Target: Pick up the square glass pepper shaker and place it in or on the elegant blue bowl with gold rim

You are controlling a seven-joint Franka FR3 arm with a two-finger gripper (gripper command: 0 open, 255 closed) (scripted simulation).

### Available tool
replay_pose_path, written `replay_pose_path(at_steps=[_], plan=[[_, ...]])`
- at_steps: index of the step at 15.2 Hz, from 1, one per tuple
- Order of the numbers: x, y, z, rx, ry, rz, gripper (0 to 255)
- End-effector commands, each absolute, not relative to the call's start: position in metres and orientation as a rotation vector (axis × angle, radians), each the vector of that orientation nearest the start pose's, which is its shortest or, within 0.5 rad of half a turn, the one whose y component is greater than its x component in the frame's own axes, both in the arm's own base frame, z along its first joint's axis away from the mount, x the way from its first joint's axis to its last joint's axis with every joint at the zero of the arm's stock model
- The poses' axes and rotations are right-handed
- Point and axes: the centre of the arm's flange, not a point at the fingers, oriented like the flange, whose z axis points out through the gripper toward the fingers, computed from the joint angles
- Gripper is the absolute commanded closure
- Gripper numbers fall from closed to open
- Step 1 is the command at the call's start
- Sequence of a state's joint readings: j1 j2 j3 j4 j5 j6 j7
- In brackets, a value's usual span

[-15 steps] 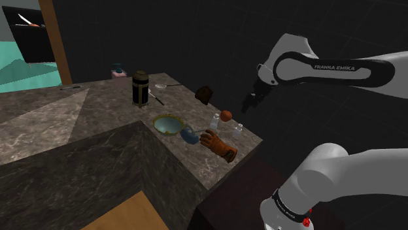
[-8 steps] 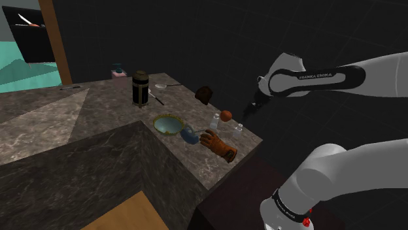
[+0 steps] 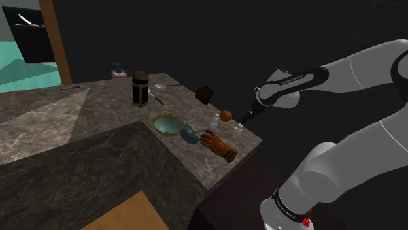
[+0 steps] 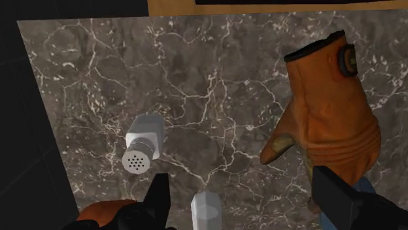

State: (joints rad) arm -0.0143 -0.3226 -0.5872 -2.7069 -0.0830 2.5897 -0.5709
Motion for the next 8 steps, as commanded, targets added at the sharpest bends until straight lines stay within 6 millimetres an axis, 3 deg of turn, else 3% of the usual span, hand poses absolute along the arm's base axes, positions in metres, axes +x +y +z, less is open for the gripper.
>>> replay_pose_path(at_steps=[1, 8], plan=[[0.347, -0.243, 0.307, -3.104, -0.086, -0.33, 0], [0.364, -0.304, 0.237, -3.082, -0.125, -0.372, 0]])
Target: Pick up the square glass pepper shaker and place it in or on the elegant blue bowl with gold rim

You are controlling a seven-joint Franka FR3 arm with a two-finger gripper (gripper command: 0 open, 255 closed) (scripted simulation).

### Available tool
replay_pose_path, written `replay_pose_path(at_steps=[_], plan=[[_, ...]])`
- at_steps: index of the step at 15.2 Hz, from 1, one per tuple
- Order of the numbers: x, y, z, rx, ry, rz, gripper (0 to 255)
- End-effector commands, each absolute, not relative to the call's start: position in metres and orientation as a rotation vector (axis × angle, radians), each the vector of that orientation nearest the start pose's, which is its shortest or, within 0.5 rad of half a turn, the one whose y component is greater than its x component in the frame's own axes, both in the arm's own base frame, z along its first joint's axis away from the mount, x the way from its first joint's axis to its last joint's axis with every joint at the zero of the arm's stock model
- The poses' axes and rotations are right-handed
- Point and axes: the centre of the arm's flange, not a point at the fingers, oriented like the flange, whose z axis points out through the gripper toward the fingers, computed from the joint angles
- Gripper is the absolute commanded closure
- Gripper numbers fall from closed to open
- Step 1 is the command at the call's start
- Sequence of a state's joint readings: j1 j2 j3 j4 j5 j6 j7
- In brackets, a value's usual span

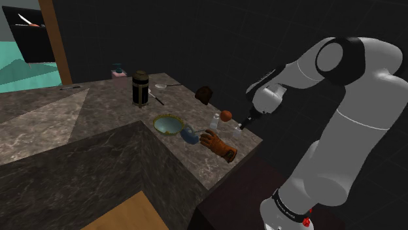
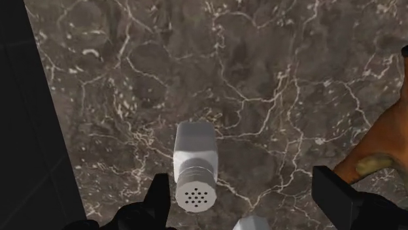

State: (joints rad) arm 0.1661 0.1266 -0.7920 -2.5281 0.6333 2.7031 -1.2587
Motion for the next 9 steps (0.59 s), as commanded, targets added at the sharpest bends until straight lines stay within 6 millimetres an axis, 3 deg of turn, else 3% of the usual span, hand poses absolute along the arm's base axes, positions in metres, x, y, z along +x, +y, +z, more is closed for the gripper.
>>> replay_pose_path(at_steps=[1, 3, 9], plan=[[0.366, -0.312, 0.227, -3.079, -0.131, -0.378, 0], [0.37, -0.324, 0.214, -3.074, -0.139, -0.386, 0], [0.378, -0.322, 0.183, -3.074, -0.139, -0.386, 0]])
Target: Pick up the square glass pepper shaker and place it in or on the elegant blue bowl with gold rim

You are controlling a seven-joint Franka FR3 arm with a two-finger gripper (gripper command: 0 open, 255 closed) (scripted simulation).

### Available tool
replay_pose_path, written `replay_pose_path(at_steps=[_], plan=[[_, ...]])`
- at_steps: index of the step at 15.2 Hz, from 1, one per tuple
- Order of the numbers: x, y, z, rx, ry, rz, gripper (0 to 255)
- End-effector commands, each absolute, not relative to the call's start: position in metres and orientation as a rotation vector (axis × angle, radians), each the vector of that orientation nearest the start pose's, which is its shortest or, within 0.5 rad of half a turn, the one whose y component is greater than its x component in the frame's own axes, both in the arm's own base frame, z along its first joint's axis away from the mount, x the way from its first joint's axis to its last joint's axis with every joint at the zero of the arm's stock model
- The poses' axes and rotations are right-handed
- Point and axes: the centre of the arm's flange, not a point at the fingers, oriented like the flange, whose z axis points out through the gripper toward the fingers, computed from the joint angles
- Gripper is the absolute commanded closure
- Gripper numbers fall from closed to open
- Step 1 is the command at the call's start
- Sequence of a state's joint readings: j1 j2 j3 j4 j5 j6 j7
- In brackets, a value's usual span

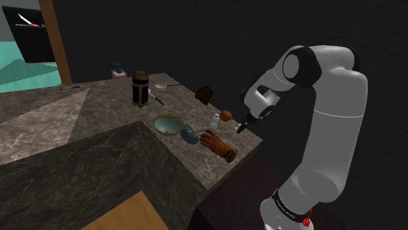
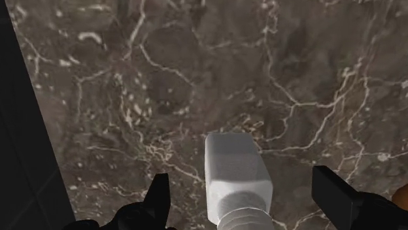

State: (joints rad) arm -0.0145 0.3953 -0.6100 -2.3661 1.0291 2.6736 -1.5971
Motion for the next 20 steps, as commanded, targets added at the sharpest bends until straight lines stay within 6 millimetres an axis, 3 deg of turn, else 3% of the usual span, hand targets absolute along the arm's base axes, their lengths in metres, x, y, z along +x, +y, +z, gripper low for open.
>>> replay_pose_path(at_steps=[1, 9, 10, 20], plan=[[0.3799, -0.3215, 0.175, -3.074, -0.139, -0.386, 0], [0.3798, -0.3215, 0.175, -3.074, -0.139, -0.385, 0], [0.3798, -0.3215, 0.175, -3.074, -0.139, -0.385, 255], [0.3799, -0.3215, 0.1803, -3.074, -0.139, -0.386, 255]])
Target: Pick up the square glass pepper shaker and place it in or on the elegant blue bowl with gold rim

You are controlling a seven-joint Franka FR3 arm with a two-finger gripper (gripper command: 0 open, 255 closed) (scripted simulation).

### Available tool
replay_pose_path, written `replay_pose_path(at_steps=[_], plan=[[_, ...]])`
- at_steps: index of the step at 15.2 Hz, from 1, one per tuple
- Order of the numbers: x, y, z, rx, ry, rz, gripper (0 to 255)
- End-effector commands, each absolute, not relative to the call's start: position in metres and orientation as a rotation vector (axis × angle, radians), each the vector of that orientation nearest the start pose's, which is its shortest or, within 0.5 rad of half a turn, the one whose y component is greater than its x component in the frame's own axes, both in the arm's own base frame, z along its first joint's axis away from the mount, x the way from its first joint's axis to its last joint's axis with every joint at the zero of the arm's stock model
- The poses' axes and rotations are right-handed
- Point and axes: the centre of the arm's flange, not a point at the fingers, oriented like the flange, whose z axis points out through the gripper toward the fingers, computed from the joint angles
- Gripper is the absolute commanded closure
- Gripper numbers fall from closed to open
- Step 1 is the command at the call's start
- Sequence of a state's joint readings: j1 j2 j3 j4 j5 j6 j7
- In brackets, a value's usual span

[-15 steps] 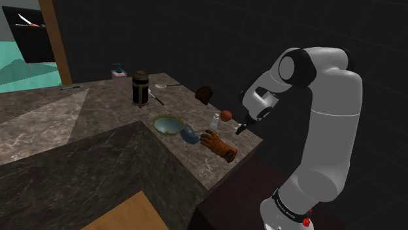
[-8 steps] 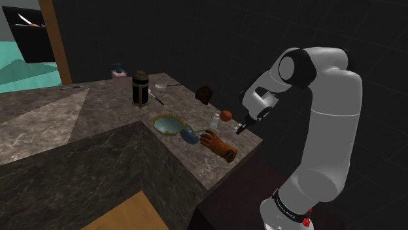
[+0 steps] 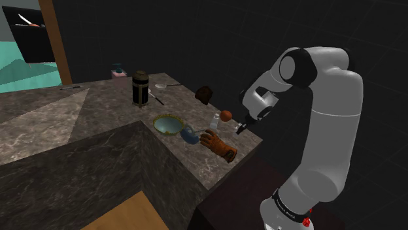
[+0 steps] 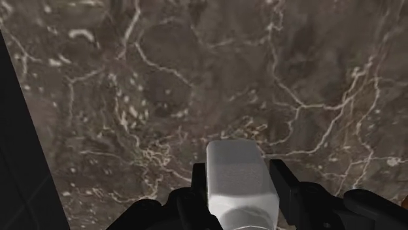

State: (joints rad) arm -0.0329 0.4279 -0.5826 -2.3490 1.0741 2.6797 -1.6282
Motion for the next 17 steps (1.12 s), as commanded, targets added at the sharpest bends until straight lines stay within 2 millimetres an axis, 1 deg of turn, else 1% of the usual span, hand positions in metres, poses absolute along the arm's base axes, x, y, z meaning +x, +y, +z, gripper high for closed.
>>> replay_pose_path(at_steps=[1, 17], plan=[[0.38, -0.322, 0.186, -3.074, -0.139, -0.386, 255], [0.38, -0.322, 0.27, -3.074, -0.139, -0.386, 255]])
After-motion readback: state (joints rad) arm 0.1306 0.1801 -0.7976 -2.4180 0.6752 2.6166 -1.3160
